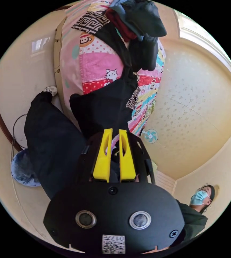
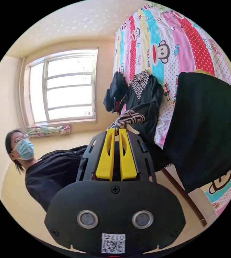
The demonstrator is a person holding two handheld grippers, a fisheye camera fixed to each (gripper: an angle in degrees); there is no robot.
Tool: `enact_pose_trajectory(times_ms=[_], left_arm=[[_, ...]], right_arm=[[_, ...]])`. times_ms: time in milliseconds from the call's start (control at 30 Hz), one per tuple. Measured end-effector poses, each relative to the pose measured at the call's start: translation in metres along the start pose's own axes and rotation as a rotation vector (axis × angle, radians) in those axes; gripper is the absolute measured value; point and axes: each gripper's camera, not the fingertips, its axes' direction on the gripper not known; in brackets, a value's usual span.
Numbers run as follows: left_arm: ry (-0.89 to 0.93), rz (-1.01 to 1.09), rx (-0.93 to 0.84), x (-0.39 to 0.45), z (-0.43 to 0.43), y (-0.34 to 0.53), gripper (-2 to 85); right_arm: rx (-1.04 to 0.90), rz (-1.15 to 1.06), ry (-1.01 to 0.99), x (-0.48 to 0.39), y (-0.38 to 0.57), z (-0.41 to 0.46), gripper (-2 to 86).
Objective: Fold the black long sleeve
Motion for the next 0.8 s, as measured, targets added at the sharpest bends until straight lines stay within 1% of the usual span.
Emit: enact_pose_trajectory(times_ms=[33, 67, 100, 133, 167, 233, 267, 300, 367, 467, 500, 567, 633, 667, 733, 767, 800], left_arm=[[0.013, 0.004, -0.015, -0.001, 0.005, 0.000, 5.2], [0.026, 0.023, -0.046, 0.001, 0.016, 0.001, 5.2], [0.022, 0.057, -0.074, 0.006, 0.025, 0.002, 5.2], [0.015, 0.077, -0.091, 0.010, 0.031, 0.002, 5.2], [-0.003, 0.122, -0.129, 0.020, 0.043, 0.003, 5.6], [-0.024, 0.191, -0.197, 0.036, 0.063, 0.005, 6.5], [-0.035, 0.238, -0.242, 0.048, 0.078, 0.008, 6.8], [-0.047, 0.285, -0.280, 0.060, 0.092, 0.013, 6.9], [-0.066, 0.336, -0.316, 0.075, 0.107, 0.021, 6.9], [-0.044, 0.378, -0.350, 0.089, 0.122, 0.033, 6.9], [-0.041, 0.376, -0.369, 0.089, 0.127, 0.034, 6.8], [-0.059, 0.361, -0.393, 0.087, 0.132, 0.035, 6.8], [-0.075, 0.343, -0.402, 0.085, 0.134, 0.034, 6.8], [-0.069, 0.339, -0.403, 0.085, 0.133, 0.034, 6.8], [-0.060, 0.335, -0.396, 0.087, 0.128, 0.034, 6.8], [-0.057, 0.336, -0.389, 0.088, 0.125, 0.034, 6.8], [-0.058, 0.338, -0.382, 0.088, 0.121, 0.035, 6.8]], right_arm=[[0.018, 0.102, -0.037, 0.018, 0.008, -0.023, 2.9], [0.029, 0.154, -0.065, 0.027, 0.011, -0.033, 2.9], [0.078, 0.200, -0.133, 0.038, 0.019, -0.051, 2.8], [0.150, 0.198, -0.221, 0.045, 0.025, -0.066, 2.7], [0.177, 0.199, -0.271, 0.049, 0.028, -0.071, 2.7], [0.298, 0.285, -0.486, 0.083, 0.046, -0.081, 2.7], [0.332, 0.316, -0.532, 0.092, 0.053, -0.081, 2.7], [0.357, 0.334, -0.593, 0.105, 0.064, -0.080, 2.7], [0.288, 0.276, -0.587, 0.107, 0.065, -0.075, 2.7], [0.310, 0.169, -0.493, 0.081, 0.052, -0.085, 2.7], [0.292, 0.105, -0.427, 0.062, 0.038, -0.092, 2.8], [0.248, 0.011, -0.261, 0.025, 0.015, -0.105, 2.8], [0.204, -0.135, 0.040, -0.040, -0.006, -0.115, 2.8], [0.190, -0.184, 0.112, -0.057, -0.007, -0.115, 2.8], [0.146, -0.371, 0.336, -0.108, 0.007, -0.103, 2.8], [0.130, -0.407, 0.378, -0.113, 0.013, -0.098, 2.8], [0.088, -0.457, 0.468, -0.113, 0.027, -0.087, 2.8]])
